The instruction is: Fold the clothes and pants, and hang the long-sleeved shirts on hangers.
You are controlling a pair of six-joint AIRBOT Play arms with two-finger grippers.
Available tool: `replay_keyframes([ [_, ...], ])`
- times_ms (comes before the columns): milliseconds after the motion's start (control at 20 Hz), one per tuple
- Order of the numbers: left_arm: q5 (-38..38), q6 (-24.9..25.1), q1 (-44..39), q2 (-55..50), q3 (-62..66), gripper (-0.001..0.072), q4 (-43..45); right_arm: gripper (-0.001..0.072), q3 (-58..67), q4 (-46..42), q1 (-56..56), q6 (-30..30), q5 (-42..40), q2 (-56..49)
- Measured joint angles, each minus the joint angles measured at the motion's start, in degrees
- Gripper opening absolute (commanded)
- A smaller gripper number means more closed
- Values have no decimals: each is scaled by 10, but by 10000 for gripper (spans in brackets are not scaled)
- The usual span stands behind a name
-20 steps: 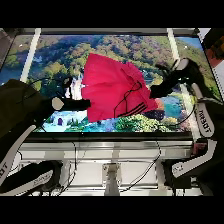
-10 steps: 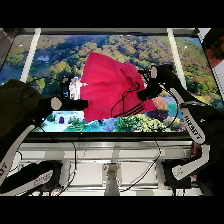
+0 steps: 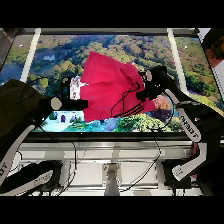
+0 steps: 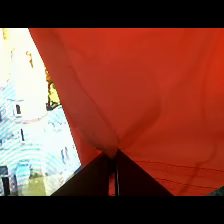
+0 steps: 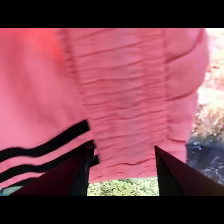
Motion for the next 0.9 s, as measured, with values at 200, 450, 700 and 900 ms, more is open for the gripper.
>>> replay_keyframes([
  [200, 0, 0, 0, 0, 0, 8, 0, 311, 0, -37, 1, 43, 7, -13],
  [450, 0, 0, 0, 0, 0, 9, 0, 17, 5, -135, -9, 114, 14, -12],
  [700, -7, 0, 0, 0, 0, 8, -1, 16, 13, -157, -65, 154, 11, -6],
  [900, -13, 0, 0, 0, 0, 9, -1, 130, 14, -98, -128, 165, 13, -5],
])
